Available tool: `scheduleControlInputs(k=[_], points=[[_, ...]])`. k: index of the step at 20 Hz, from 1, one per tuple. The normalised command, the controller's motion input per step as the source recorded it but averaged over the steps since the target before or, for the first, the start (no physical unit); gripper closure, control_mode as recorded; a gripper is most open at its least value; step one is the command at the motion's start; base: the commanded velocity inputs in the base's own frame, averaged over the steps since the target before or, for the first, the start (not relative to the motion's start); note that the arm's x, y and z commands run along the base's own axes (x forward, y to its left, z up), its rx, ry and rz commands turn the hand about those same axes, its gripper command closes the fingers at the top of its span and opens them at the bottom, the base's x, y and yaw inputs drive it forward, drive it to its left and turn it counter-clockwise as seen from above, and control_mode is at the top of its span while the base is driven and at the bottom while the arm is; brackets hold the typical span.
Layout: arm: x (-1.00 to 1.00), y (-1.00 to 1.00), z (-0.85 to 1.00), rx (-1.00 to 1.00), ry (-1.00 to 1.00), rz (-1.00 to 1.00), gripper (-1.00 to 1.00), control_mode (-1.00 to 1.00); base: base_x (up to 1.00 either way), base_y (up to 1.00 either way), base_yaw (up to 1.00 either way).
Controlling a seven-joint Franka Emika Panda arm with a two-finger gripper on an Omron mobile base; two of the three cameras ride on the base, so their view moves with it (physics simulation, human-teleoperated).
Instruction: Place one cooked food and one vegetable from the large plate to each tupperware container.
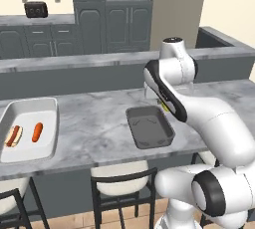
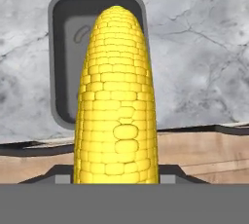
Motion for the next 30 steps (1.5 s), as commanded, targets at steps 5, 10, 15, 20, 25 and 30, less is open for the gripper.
scheduleControlInputs(k=[5, 10, 15, 20, 25, 30], points=[[0.91, -0.06, -0.53, 0.1, 0.0, 0.25, 1.0, -1.0, 0.0, 0.0, 0.0], [0.61, -0.1, -0.8, 0.05, 0.0, 0.11, 1.0, -1.0, 0.0, 0.0, 0.0], [0.05, -0.07, -0.6, 0.0, 0.05, 0.0, 1.0, -1.0, 0.0, 0.0, 0.0], [0.07, -0.18, -0.64, -0.01, 0.0, -0.16, 1.0, -1.0, 0.0, 0.0, 0.0], [0.28, -0.07, -0.33, 0.0, 0.0, -0.18, 1.0, -1.0, 0.0, 0.0, 0.0], [0.32, 0.0, -0.22, 0.0, -0.01, 0.03, 1.0, -1.0, 0.0, 0.0, 0.0]])
